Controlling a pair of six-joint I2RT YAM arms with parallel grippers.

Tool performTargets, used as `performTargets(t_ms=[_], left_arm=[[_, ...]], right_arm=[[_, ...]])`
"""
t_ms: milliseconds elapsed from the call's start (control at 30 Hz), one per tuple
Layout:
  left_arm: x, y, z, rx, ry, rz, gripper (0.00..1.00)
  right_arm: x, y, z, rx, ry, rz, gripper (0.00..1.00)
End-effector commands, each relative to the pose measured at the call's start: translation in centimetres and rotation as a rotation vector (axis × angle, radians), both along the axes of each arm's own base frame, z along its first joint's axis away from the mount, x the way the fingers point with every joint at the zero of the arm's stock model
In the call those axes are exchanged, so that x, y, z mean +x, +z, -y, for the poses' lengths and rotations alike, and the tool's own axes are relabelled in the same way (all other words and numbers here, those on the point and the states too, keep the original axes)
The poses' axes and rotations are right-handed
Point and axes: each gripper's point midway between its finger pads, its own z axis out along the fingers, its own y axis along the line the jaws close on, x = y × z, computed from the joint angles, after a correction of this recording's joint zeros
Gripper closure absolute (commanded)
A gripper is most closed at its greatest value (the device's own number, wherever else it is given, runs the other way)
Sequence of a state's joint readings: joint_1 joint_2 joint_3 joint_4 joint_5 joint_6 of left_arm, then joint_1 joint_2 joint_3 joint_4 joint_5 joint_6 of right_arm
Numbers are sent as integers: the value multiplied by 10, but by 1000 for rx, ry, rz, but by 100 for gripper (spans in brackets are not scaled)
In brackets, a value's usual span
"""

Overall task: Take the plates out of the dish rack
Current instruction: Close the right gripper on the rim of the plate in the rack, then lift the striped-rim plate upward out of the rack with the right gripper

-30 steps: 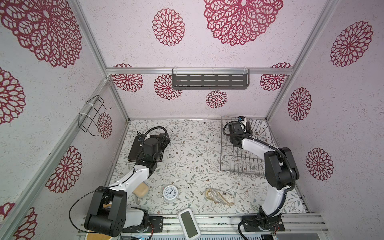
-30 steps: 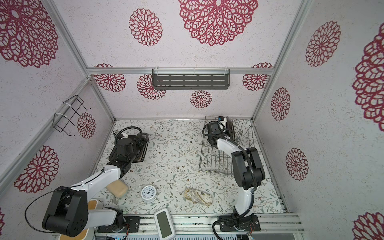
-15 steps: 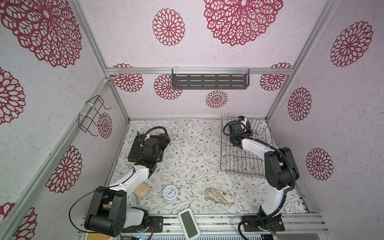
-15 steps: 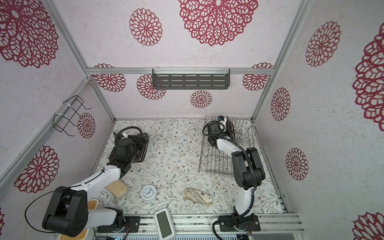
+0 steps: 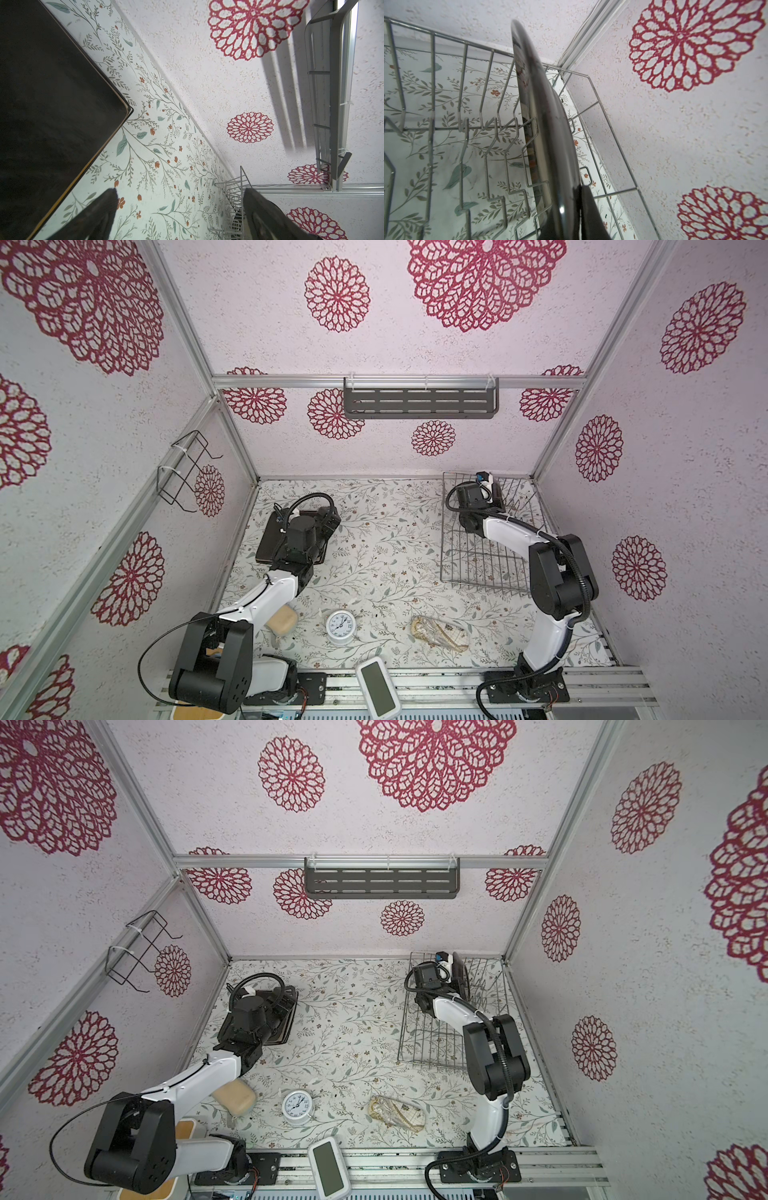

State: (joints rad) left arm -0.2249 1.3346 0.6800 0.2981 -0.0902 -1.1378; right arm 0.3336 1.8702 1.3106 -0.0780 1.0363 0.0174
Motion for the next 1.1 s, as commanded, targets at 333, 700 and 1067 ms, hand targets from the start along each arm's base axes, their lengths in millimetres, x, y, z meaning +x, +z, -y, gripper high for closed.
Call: performTargets(t_ms=[333,700,1067], left_arm=[[1,12,5,-9,-13,26,1],[-2,18,2,-1,-3,35,1],[0,23,4,-8,-9,46,2]], right_arm=[[0,26,4,-24,-16,62,100],[-1,49,2,-3,12,110,100],[-5,65,1,7,28,143,100]])
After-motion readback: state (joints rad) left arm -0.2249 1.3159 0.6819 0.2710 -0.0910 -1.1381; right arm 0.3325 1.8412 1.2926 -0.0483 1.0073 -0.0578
